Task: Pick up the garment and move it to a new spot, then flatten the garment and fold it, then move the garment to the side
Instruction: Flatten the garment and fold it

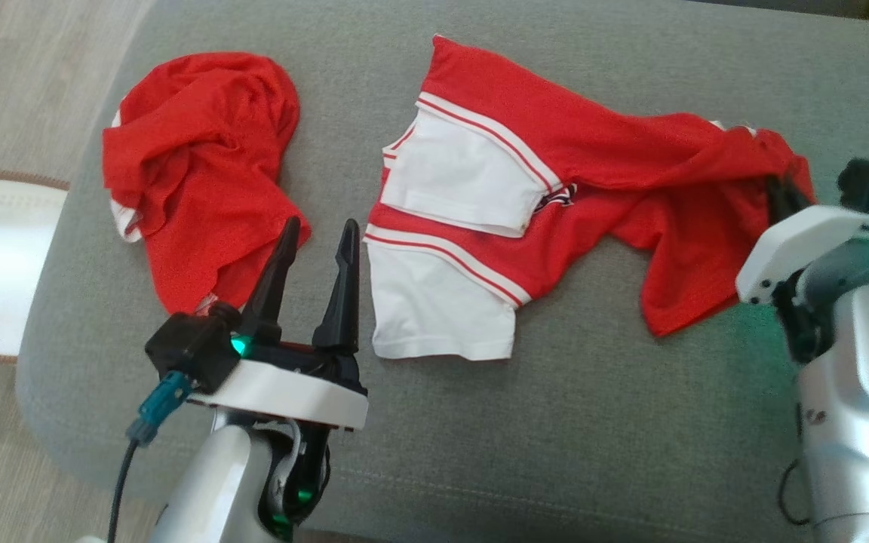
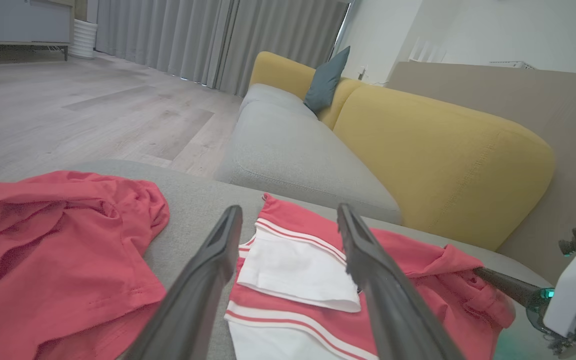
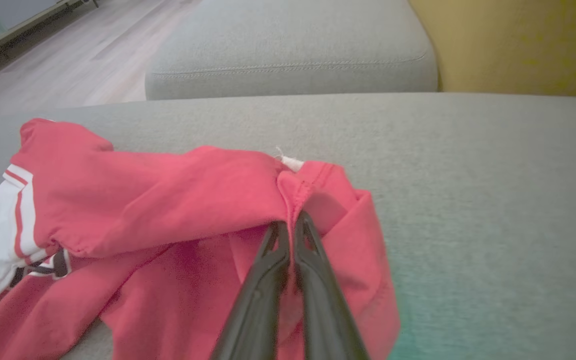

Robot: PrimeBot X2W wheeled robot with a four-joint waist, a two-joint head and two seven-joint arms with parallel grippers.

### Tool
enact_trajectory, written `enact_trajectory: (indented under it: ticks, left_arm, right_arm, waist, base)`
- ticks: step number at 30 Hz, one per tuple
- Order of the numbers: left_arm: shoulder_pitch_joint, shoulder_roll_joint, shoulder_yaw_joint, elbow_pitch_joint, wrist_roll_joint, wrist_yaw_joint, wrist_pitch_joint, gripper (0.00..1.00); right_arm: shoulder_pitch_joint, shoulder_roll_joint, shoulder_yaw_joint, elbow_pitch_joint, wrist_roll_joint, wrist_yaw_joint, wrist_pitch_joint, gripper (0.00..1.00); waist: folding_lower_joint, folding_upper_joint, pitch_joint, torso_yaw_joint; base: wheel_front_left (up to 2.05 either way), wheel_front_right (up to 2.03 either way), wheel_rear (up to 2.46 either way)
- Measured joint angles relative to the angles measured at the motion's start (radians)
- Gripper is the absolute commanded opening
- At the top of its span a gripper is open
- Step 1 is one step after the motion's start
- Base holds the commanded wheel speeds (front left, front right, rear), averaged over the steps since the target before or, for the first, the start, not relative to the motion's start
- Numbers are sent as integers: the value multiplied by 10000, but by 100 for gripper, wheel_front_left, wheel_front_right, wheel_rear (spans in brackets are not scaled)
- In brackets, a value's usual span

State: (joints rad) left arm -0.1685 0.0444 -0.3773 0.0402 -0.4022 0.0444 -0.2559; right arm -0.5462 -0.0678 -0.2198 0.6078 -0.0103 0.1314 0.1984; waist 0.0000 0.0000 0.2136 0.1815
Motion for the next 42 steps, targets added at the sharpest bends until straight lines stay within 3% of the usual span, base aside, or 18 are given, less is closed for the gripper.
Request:
enact_trajectory:
  ticks: [5,10,15,19,20,21,26,32,42]
  left_arm:
    - [0,0,4,-29,-56,2,0,100]
    - [-10,0,-84,-65,-151,2,0,100]
    - [-163,-6,-303,-61,-245,-4,0,100]
    - [-290,-6,-343,-63,-245,-4,0,100]
    - [-289,-6,-355,-61,-245,-4,0,100]
    - [-289,-6,-362,-59,-245,-6,0,100]
    - [-292,-6,-349,-59,-244,-4,0,100]
    - [-285,-6,-226,-38,-211,-2,0,100]
    - [57,-10,23,-27,-23,2,0,100]
  right_arm:
    - [-248,-667,598,-884,82,0,566,0]
    - [-1099,-1756,1383,-1438,192,0,1208,0]
    - [-2112,-2915,2167,-1158,146,0,1557,0]
    - [-2880,-3501,2819,-209,-75,0,1569,0]
    - [-3050,-3561,2895,161,-82,0,1547,19]
    - [-3173,-3634,3026,499,-176,0,1429,100]
    - [-3638,-3808,2966,1948,-727,0,525,100]
    - [-3799,-3350,2548,2746,-907,0,-757,100]
    - [-2494,-1944,2104,2213,-138,0,-2669,100]
  waist:
    - [0,0,-90,-245]
    - [0,0,14,-235]
    - [0,0,176,122]
    - [0,0,317,521]
    - [0,0,350,617]
    - [0,0,383,703]
    - [0,0,519,972]
    - [1,0,304,695]
    - [0,0,-638,-311]
  base:
    - [0,0,0]
    - [0,0,0]
    - [0,0,0]
    - [0,0,0]
    - [0,0,0]
    - [0,0,0]
    - [0,0,0]
    - [0,0,0]
    - [0,0,0]
